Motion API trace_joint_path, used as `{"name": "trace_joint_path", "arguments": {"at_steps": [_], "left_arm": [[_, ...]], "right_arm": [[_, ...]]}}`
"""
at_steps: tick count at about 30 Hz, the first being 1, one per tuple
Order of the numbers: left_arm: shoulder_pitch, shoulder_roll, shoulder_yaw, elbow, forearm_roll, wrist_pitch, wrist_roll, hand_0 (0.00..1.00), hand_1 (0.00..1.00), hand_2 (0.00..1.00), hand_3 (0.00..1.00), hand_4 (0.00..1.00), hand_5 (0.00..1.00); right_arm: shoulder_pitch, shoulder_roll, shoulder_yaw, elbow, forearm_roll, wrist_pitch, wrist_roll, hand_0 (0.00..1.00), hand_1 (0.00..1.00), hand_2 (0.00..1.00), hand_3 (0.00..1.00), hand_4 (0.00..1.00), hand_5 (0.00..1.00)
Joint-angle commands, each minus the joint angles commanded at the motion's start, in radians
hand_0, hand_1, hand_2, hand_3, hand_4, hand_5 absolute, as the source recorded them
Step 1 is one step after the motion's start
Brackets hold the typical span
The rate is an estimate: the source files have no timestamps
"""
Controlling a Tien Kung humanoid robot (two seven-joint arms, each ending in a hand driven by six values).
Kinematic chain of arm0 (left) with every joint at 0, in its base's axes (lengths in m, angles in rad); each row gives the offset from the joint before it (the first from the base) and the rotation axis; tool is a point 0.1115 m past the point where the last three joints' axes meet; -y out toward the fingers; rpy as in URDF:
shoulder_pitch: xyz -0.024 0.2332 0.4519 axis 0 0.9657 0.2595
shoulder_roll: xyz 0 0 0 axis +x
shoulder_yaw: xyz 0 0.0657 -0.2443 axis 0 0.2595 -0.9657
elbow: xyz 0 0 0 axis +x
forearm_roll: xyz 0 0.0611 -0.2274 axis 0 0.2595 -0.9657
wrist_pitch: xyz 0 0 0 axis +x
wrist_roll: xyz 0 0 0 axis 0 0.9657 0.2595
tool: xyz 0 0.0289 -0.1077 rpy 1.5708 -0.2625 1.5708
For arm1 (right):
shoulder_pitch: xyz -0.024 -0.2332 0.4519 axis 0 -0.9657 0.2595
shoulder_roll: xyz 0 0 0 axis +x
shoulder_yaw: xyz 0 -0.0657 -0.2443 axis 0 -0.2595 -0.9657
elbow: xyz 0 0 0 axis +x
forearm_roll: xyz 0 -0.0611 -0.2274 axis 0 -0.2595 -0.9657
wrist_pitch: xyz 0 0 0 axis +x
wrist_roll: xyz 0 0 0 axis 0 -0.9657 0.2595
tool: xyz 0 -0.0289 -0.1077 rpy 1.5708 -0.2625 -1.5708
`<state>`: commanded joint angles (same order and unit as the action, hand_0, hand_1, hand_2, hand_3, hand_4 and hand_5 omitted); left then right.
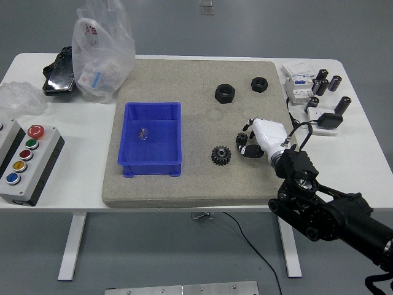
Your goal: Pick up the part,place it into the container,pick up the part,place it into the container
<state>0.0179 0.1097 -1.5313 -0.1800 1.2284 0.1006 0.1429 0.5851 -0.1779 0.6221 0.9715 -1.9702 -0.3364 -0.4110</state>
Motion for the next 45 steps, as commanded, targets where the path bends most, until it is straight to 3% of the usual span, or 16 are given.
{"name": "trace_joint_path", "arguments": {"at_steps": [11, 27, 28, 29, 34, 35, 37, 40, 41, 45], "left_arm": [[-0.001, -0.002, 0.003, 0.0, -0.003, 0.0, -0.001, 0.675, 0.65, 0.655, 0.694, 0.782, 0.373], [-0.003, -0.003, 0.005, 0.0, -0.002, 0.001, -0.002, 0.675, 0.65, 0.654, 0.694, 0.782, 0.374], [-0.003, -0.003, 0.004, 0.0, -0.002, 0.001, -0.002, 0.675, 0.65, 0.654, 0.694, 0.782, 0.374], [-0.003, -0.003, 0.004, 0.0, -0.002, 0.001, -0.002, 0.676, 0.65, 0.654, 0.694, 0.782, 0.374], [-0.002, -0.004, 0.003, 0.0, -0.001, 0.001, -0.002, 0.676, 0.65, 0.654, 0.694, 0.782, 0.374], [-0.001, -0.004, 0.003, 0.0, -0.001, 0.001, -0.002, 0.675, 0.649, 0.655, 0.694, 0.782, 0.374], [-0.001, -0.004, 0.001, 0.0, 0.001, 0.001, -0.001, 0.675, 0.649, 0.655, 0.694, 0.782, 0.374], [-0.002, -0.004, 0.001, 0.0, 0.001, 0.001, -0.001, 0.675, 0.649, 0.655, 0.694, 0.782, 0.374], [-0.002, -0.004, 0.002, 0.0, 0.001, 0.001, -0.001, 0.675, 0.65, 0.654, 0.694, 0.783, 0.374], [-0.003, -0.005, 0.003, 0.0, 0.0, 0.001, -0.001, 0.675, 0.65, 0.654, 0.694, 0.783, 0.374]], "right_arm": [[0.001, 0.002, -0.02, 0.004, 0.019, -0.017, 0.019, 0.203, 0.41, 0.411, 0.583, 0.554, 0.171], [0.0, -0.002, -0.018, 0.017, 0.027, -0.033, 0.035, 0.204, 0.408, 0.41, 0.578, 0.559, 0.175], [-0.002, -0.004, -0.011, 0.026, 0.022, -0.03, 0.032, 0.204, 0.408, 0.41, 0.578, 0.559, 0.175], [-0.005, -0.006, -0.001, 0.042, 0.015, -0.023, 0.027, 0.207, 0.411, 0.535, 0.654, 0.618, 0.23], [-0.016, -0.02, 0.047, 0.125, -0.042, 0.032, -0.02, 0.207, 0.411, 0.535, 0.654, 0.618, 0.23], [-0.015, -0.023, 0.055, 0.141, -0.056, 0.046, -0.031, 0.209, 0.402, 0.641, 0.668, 0.759, 0.312], [-0.012, -0.024, 0.064, 0.161, -0.083, 0.078, -0.053, 0.209, 0.402, 0.641, 0.668, 0.759, 0.312], [-0.003, -0.023, 0.063, 0.163, -0.096, 0.116, -0.073, 0.209, 0.402, 0.641, 0.668, 0.759, 0.312], [0.002, -0.021, 0.059, 0.157, -0.096, 0.129, -0.078, 0.259, 0.497, 0.739, 0.756, 0.888, 0.413], [0.017, -0.014, 0.037, 0.113, -0.088, 0.16, -0.087, 0.259, 0.497, 0.739, 0.756, 0.888, 0.413]]}}
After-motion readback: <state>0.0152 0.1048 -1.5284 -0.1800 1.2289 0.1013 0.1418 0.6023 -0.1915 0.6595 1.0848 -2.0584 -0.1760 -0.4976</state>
